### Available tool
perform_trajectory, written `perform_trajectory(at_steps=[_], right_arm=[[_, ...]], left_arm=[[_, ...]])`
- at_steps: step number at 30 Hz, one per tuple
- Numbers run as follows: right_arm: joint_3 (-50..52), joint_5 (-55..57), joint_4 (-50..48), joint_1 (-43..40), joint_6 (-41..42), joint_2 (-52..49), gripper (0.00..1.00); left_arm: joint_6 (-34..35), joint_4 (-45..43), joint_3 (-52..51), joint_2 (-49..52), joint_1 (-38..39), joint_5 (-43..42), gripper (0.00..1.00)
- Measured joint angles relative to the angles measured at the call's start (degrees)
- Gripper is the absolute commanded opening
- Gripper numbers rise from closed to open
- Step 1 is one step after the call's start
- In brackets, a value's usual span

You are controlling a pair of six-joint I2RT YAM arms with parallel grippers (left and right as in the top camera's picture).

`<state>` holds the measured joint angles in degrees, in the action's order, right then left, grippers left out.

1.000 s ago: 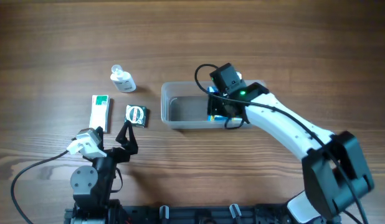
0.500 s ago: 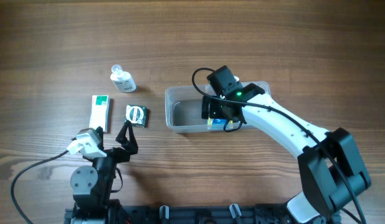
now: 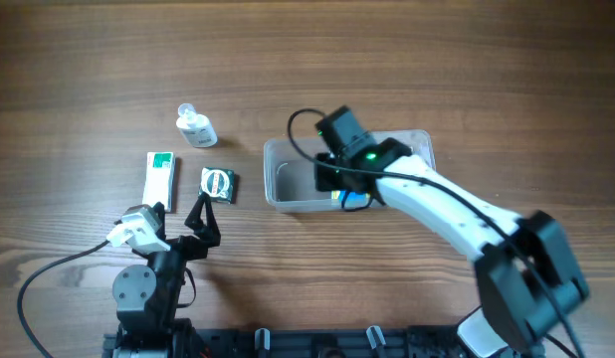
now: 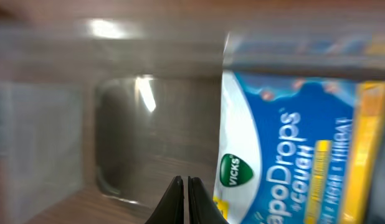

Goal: Pack container
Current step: 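Lower the VapoDrops pack into the container beside the white box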

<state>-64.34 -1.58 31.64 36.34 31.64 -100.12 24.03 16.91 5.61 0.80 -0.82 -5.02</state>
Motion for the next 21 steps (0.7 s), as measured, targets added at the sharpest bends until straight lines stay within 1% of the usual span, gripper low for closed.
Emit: perform_trajectory(at_steps=[4,12,13,14,15,21], right_arm=[[0.00,0.68,-0.37,0.11,-0.20,-4.13,0.04],[-0.90,6.16,2.45,0.11,-1.29,-4.46,0.05],[-1.31,6.62,2.69,0.11,-1.42,-4.28,0.12],[-1.73,7.04,2.95,0.11,-1.53,-3.93,0.31],[-2.12,7.34,3.41,0.11,-1.75,-3.45,0.38],[-4.22,7.50,5.09,0.09,-3.43,0.79,0.37]], left_arm=[[0.00,0.00,0.00,0.00,0.00,0.00,1.00],[0.00,0.00,0.00,0.00,0.00,0.00,1.00],[0.00,0.00,0.00,0.00,0.00,0.00,1.00],[0.00,0.00,0.00,0.00,0.00,0.00,1.00],[0.00,0.00,0.00,0.00,0.00,0.00,1.00],[0.00,0.00,0.00,0.00,0.00,0.00,1.00]])
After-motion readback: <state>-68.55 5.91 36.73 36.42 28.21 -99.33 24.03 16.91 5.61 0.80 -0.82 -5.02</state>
